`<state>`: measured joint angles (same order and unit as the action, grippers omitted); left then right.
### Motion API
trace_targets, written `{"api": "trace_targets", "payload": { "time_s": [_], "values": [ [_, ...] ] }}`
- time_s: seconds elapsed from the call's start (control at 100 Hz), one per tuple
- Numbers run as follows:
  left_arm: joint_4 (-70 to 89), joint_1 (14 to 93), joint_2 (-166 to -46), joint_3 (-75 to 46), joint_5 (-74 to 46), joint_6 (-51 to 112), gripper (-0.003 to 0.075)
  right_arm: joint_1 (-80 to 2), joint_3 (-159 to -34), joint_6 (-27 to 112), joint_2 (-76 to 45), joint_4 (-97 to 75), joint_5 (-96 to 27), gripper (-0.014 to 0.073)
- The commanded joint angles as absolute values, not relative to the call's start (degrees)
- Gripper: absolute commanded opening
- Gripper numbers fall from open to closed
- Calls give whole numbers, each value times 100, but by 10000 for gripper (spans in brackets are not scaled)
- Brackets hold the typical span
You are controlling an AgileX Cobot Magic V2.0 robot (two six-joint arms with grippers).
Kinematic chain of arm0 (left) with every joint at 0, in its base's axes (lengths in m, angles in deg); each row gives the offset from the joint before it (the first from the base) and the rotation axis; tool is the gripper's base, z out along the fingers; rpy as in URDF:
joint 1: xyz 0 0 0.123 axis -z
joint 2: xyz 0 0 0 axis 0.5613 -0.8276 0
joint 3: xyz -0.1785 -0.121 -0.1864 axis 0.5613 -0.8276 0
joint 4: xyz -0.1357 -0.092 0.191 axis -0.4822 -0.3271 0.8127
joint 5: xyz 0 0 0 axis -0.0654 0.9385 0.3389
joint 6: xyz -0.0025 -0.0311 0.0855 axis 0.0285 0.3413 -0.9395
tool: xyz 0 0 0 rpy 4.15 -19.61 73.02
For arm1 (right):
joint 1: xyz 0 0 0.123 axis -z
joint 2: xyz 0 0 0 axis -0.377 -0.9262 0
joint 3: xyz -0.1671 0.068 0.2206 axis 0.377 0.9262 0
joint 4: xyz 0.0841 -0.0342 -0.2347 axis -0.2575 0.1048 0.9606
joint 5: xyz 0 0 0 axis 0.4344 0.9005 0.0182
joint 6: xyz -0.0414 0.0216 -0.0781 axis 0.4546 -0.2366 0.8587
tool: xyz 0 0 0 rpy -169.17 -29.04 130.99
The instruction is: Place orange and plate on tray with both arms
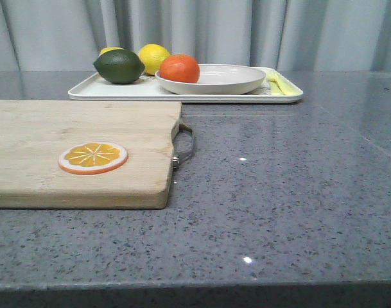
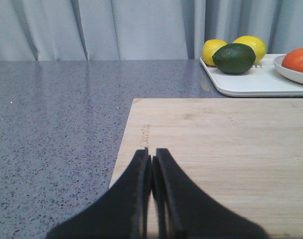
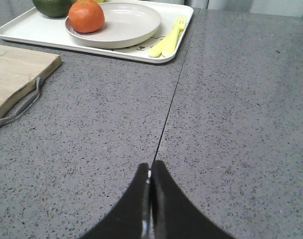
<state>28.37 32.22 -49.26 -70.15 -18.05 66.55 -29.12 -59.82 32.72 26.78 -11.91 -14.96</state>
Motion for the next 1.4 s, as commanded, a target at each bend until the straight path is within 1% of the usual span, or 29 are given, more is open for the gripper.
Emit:
{"api": "trace_targets", "payload": {
  "time_s": [0.0,0.09,0.17,1.39],
  "values": [
    [2893,3205,-4820,-7120,-2562,6680,-19,-2908,-6125,3327,2642,-1203,-1888,-68],
    [3154,3205,-4654,-7346,-2675,7027,-19,-2908,-6125,3327,2642,-1203,-1888,-68],
    [3446,3205,-4667,-7335,-2517,7454,-19,-2908,-6125,3327,2642,-1203,-1888,-68],
    [3359,3205,-4667,-7335,-2519,7444,-19,-2908,-6092,3327,2642,-1203,-1902,-68]
  ]
}}
